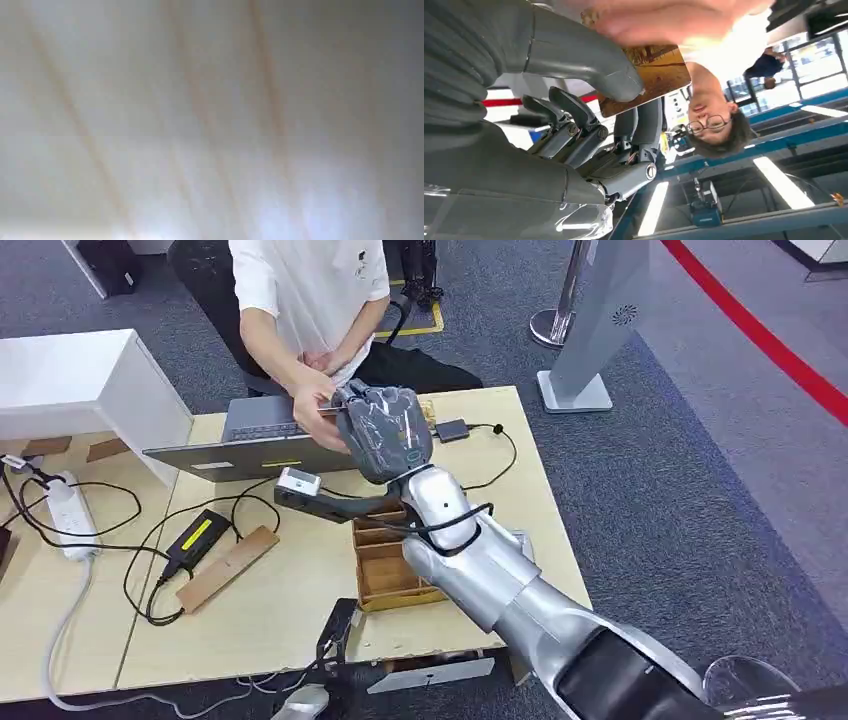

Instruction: Pass the card to the sensor for recognition and then transmit it.

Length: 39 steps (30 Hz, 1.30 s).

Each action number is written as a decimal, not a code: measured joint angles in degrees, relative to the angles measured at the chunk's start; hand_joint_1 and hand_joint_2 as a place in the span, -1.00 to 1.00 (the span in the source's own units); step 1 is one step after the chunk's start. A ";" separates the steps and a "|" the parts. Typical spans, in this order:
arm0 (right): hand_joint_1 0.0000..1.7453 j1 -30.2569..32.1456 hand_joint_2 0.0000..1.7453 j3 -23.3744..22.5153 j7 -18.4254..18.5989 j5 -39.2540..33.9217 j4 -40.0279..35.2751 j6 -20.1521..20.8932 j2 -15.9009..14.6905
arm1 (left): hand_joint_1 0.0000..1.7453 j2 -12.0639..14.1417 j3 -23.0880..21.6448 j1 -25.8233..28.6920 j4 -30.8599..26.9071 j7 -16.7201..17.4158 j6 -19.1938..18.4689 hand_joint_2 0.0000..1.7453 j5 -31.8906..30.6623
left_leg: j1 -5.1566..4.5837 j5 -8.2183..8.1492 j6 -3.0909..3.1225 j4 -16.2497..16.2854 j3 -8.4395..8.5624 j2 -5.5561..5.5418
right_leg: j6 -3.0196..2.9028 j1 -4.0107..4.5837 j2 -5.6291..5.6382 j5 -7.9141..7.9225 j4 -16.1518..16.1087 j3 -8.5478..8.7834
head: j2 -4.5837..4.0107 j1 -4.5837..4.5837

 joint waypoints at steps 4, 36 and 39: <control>1.00 -2.10 1.00 -0.24 0.90 0.76 3.65 0.04 0.83 | -1.00 -0.66 -0.70 -0.21 0.17 0.70 -0.26 1.00 -0.29 | 0.00 0.00 0.00 0.00 0.00 0.00 | 0.00 0.00 0.00 0.00 0.00 0.00 | 0.00 0.02; -1.00 -5.89 1.00 -5.60 4.02 7.54 12.32 -0.66 -6.30 | -1.00 -0.44 -1.64 -0.51 0.66 0.70 -0.41 1.00 1.75 | -0.01 0.02 0.03 0.11 -0.01 -0.02 | 0.01 -0.01 -0.01 0.02 -0.02 -0.02 | 0.00 0.00; -1.00 -7.13 1.00 -7.14 4.52 9.11 14.85 -0.74 -9.82 | -1.00 0.09 -1.64 -0.50 0.66 0.20 -0.41 1.00 2.36 | -0.01 0.02 0.04 0.13 -0.03 -0.11 | 0.02 -0.01 -0.08 0.02 -0.02 0.01 | 0.00 0.02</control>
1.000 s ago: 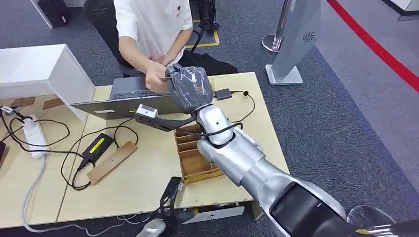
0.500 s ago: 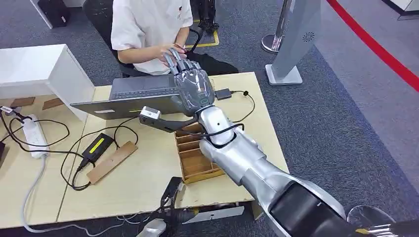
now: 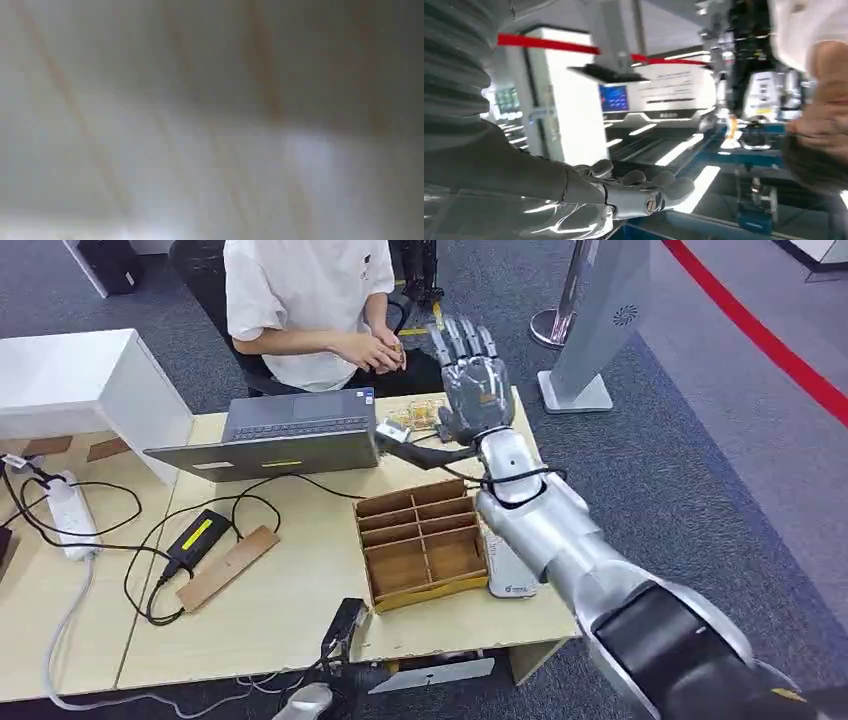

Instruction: Pass the card to the sensor for recognition and then transmit it.

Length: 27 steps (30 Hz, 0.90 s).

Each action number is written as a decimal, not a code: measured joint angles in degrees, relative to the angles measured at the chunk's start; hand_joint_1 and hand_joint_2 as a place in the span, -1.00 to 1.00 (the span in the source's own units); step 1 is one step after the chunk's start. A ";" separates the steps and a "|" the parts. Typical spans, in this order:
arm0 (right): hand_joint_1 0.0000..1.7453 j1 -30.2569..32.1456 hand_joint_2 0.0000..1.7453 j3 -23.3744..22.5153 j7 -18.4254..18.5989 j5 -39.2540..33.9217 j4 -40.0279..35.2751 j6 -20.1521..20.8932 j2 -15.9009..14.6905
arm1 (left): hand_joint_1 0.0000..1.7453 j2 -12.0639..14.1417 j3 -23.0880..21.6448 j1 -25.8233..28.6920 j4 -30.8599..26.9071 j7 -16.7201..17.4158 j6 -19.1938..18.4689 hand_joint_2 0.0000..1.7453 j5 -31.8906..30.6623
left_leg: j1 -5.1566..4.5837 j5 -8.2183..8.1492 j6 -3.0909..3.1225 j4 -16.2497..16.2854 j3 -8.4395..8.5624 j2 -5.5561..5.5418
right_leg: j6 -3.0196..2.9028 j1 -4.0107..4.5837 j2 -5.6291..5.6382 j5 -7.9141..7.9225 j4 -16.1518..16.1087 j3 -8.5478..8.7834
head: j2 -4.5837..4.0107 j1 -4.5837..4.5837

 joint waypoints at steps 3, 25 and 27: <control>-1.00 -0.86 1.00 -1.51 0.92 1.45 2.02 0.09 -3.51 | -1.00 0.57 0.00 0.02 0.00 -0.22 -0.02 1.00 0.50 | 0.00 0.00 0.00 0.02 0.00 0.03 | 0.00 -0.01 0.03 0.02 0.00 0.00 | 0.00 -0.04; -1.00 1.79 1.00 -10.39 9.01 6.78 14.02 6.21 -27.86 | -1.00 5.57 0.57 0.22 0.00 -1.64 -0.48 1.00 2.10 | 0.00 -0.05 0.07 0.02 0.00 -0.06 | 0.01 -0.01 -0.06 0.01 -0.01 0.02 | 0.00 -0.02; -1.00 3.36 1.00 -11.04 9.60 6.89 14.56 6.52 -29.41 | -1.00 5.82 0.77 0.25 0.00 -1.66 -0.46 1.00 2.10 | 0.00 -0.05 0.08 0.01 0.01 -0.06 | 0.01 -0.01 -0.05 0.01 -0.01 0.02 | 0.00 -0.04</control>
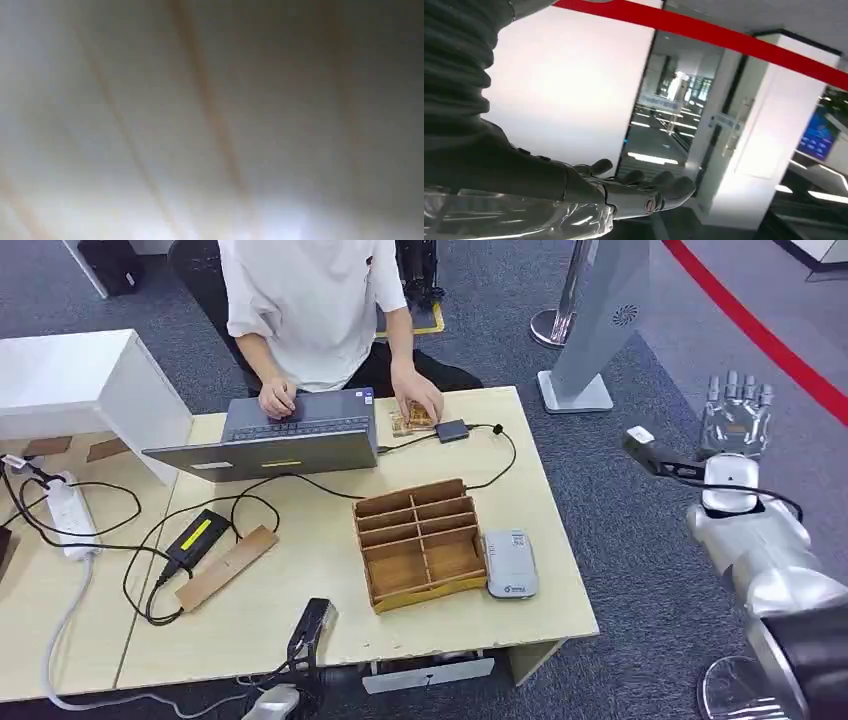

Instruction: Pass the card to the sensor for recognition and then transmit it.

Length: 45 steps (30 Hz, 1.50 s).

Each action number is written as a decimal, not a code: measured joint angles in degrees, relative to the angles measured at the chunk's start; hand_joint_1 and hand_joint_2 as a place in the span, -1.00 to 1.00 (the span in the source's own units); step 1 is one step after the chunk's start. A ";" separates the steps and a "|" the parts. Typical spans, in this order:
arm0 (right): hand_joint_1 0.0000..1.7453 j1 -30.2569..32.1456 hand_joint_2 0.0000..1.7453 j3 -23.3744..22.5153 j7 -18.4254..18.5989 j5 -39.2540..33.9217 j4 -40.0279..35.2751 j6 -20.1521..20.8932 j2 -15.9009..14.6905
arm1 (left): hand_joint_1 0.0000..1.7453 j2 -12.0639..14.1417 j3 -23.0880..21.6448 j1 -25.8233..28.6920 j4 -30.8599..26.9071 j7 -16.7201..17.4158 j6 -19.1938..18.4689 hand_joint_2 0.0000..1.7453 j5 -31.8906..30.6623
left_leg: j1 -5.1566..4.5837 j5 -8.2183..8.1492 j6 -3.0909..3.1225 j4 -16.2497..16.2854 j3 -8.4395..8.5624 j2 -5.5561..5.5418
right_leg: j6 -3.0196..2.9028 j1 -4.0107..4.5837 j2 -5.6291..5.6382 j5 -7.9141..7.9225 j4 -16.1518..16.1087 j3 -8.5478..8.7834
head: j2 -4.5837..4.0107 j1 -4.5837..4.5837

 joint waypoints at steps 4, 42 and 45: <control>-1.00 4.05 1.00 -2.08 1.38 -0.39 1.16 1.73 -2.67 | -1.00 0.59 0.76 0.07 -0.02 -0.42 0.00 1.00 0.02 | 0.00 -0.06 0.10 -0.01 0.00 0.01 | 0.01 0.00 -0.01 -0.01 0.00 0.01 | 0.00 0.00; -1.00 46.44 1.00 -24.76 1.03 -11.65 6.62 7.76 4.99 | -1.00 1.88 6.56 0.59 -0.35 -3.70 5.08 1.00 -0.61 | 0.00 -0.47 0.27 -0.33 0.47 -0.02 | -0.07 0.01 -0.07 -0.41 0.02 0.36 | 0.02 -0.02; -1.00 47.84 1.00 -25.75 0.72 -12.59 6.88 6.95 6.28 | -1.00 1.57 6.97 0.76 -0.35 -6.12 8.77 1.00 -0.61 | 0.00 -0.49 0.25 -0.34 0.47 0.01 | -0.10 0.01 -0.05 -0.43 0.02 0.35 | 0.00 0.00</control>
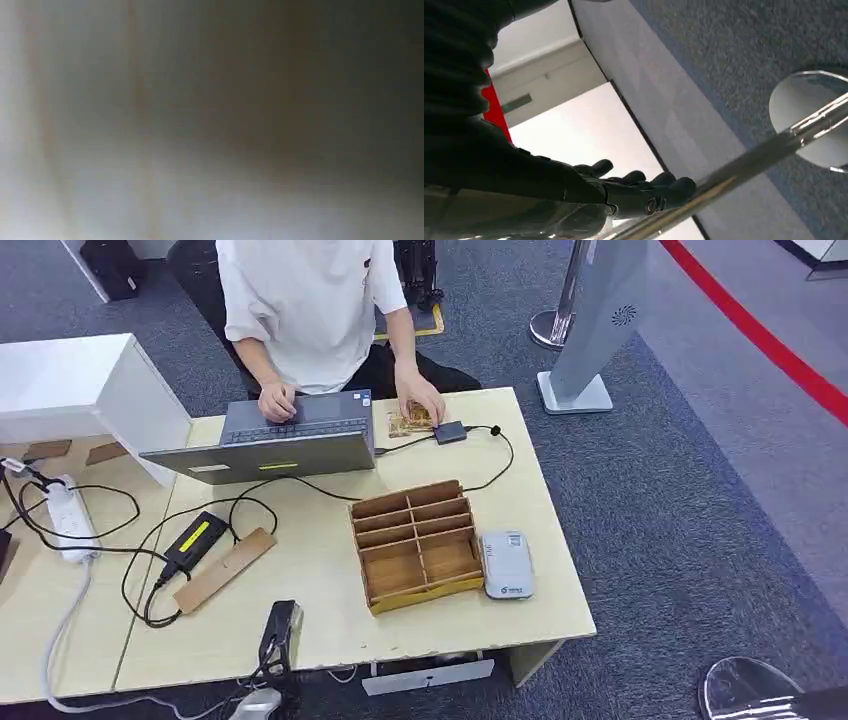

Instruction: Pass the card to the sensor for recognition and then transmit it.

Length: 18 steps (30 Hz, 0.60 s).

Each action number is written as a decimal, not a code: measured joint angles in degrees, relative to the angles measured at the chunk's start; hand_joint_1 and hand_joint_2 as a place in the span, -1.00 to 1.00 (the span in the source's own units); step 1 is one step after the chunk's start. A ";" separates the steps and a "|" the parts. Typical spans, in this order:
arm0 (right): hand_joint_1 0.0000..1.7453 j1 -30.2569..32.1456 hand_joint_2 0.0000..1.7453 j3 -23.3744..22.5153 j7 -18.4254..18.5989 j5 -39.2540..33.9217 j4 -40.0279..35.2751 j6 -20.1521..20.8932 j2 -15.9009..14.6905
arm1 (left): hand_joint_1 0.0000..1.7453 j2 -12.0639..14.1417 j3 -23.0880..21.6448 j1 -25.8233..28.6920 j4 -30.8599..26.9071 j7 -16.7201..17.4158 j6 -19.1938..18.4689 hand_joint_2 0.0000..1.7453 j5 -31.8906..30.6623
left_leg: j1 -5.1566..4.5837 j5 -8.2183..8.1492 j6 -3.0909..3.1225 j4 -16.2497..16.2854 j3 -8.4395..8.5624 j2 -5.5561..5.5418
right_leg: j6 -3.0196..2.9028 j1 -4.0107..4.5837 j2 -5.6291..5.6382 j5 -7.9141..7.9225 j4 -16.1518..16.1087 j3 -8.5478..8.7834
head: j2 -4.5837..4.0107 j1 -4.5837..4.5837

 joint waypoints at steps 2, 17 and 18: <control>-1.00 0.45 1.00 -0.81 -0.15 -0.08 0.26 -0.15 0.50 | -1.00 -0.24 0.50 0.17 0.00 -1.28 1.59 1.00 0.00 | -0.01 0.00 -0.01 0.00 0.01 0.02 | 0.01 0.00 0.01 -0.01 0.00 -0.01 | 0.00 0.00; -1.00 1.37 1.00 -3.58 -0.15 -0.72 0.96 1.14 2.91 | -1.00 -0.85 1.90 0.41 -0.04 -2.36 3.32 1.00 -0.57 | -0.12 -0.03 0.03 0.06 -0.01 0.02 | 0.19 -0.09 0.00 -0.14 -0.03 0.00 | 0.00 0.00; -1.00 1.57 1.00 -3.71 -0.15 -0.74 1.09 1.40 3.19 | -1.00 -0.87 2.19 0.49 -0.15 -2.77 3.60 1.00 -0.55 | -0.12 -0.04 0.03 0.06 -0.01 0.01 | 0.18 -0.09 0.00 -0.15 -0.03 0.00 | 0.02 0.02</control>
